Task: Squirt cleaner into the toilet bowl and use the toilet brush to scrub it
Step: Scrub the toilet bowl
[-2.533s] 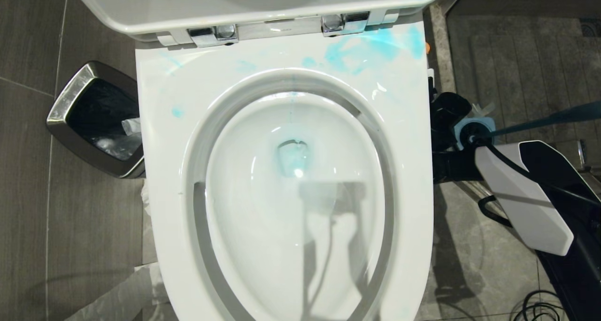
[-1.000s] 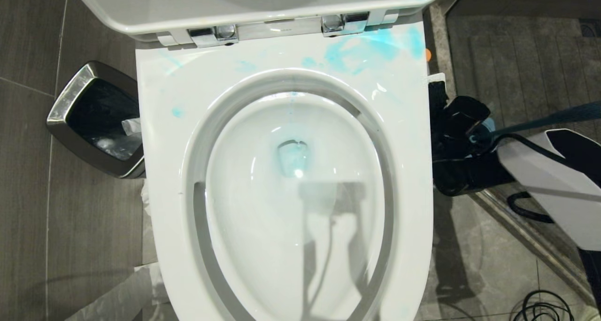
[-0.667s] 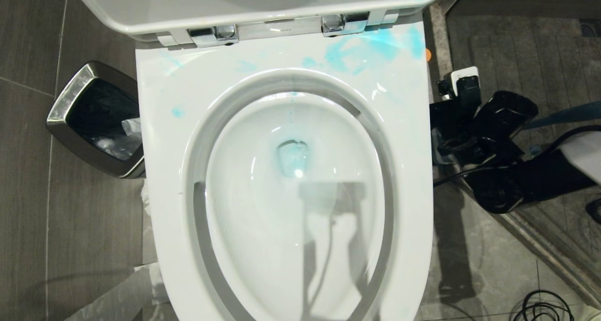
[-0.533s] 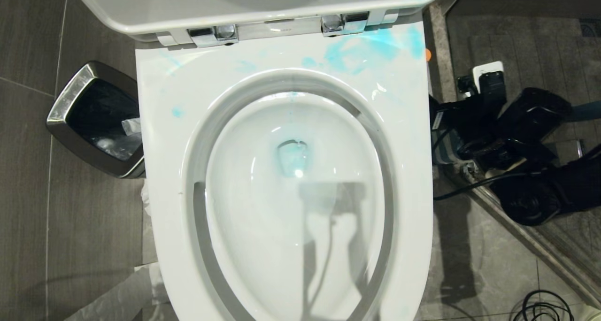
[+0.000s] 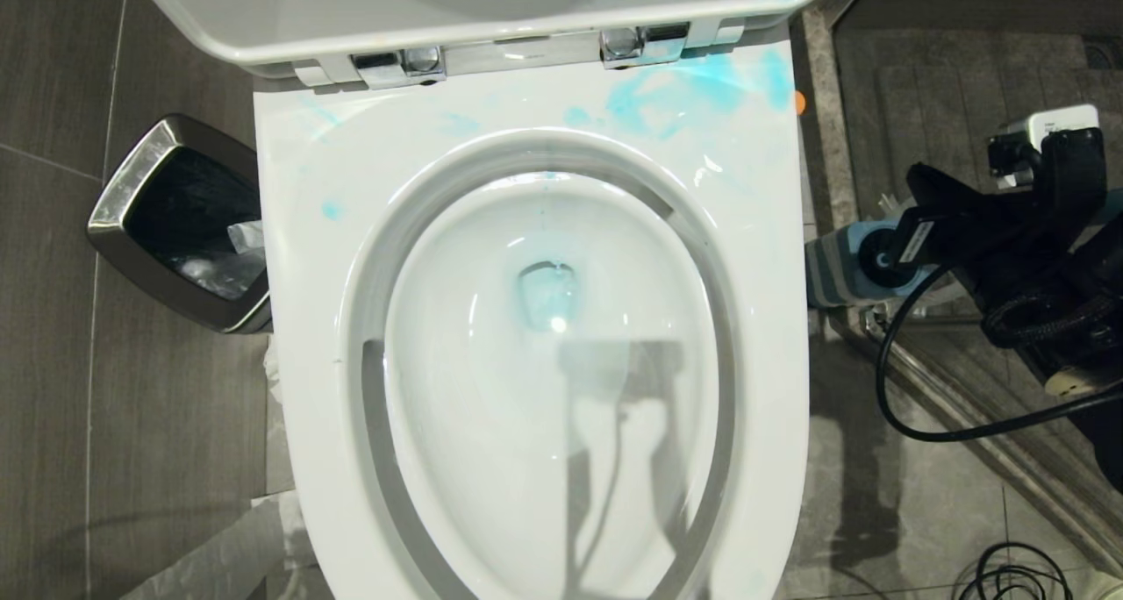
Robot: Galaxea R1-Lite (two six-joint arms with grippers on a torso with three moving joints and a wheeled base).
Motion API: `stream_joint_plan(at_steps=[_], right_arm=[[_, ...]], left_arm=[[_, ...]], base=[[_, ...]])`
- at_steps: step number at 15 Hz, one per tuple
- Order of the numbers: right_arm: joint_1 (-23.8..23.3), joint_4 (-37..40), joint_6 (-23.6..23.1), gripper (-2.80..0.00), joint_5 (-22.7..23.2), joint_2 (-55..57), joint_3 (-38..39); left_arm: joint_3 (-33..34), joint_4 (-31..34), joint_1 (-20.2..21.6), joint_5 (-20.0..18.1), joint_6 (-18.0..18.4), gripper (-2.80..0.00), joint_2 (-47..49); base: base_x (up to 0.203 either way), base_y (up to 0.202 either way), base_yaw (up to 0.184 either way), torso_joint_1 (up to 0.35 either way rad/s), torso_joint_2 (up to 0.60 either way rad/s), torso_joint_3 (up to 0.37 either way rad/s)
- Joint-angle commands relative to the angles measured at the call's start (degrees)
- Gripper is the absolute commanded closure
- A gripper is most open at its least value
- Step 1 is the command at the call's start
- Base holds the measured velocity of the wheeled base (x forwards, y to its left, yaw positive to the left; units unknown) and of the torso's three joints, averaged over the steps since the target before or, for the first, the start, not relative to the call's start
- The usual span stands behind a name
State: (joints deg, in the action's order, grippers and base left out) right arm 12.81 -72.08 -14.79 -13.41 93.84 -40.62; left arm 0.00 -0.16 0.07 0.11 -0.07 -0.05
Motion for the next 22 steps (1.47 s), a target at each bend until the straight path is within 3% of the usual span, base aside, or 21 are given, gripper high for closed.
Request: stream_joint_plan(at_steps=[1,6,9,10,14,18,22], right_arm=[[-0.4,-1.3,2.5,0.00,-1.5,2.4,3.5],[1.2,8.4,5.2,0.00,-1.2,-6.3,20.2],[-1.2,10.4,6.4,0.00,-0.5,-9.8,27.0],[-2.5,9.9,6.0,-2.80,-0.3,-10.5,29.1],[-10.7,2.0,5.2,-2.80,-0.2,-7.4,30.5],[-11.0,-9.9,3.5,-2.80,0.1,0.6,28.6],[-12.6,-12.6,0.7,-2.80,0.1,4.6,22.0]], left_arm=[[0.1,0.0,0.0,0.0,0.0,0.00,0.0],[0.0,0.0,0.0,0.0,0.0,0.00,0.0],[0.0,0.0,0.0,0.1,0.0,0.00,0.0],[0.0,0.0,0.0,0.0,0.0,0.00,0.0],[0.1,0.0,0.0,0.0,0.0,0.00,0.0],[0.0,0.0,0.0,0.1,0.0,0.00,0.0],[0.0,0.0,0.0,0.0,0.0,0.00,0.0]], base=[[0.000,0.000,0.000,0.000,0.00,0.000],[0.000,0.000,0.000,0.000,0.00,0.000],[0.000,0.000,0.000,0.000,0.00,0.000],[0.000,0.000,0.000,0.000,0.00,0.000],[0.000,0.000,0.000,0.000,0.00,0.000],[0.000,0.000,0.000,0.000,0.00,0.000],[0.000,0.000,0.000,0.000,0.00,0.000]])
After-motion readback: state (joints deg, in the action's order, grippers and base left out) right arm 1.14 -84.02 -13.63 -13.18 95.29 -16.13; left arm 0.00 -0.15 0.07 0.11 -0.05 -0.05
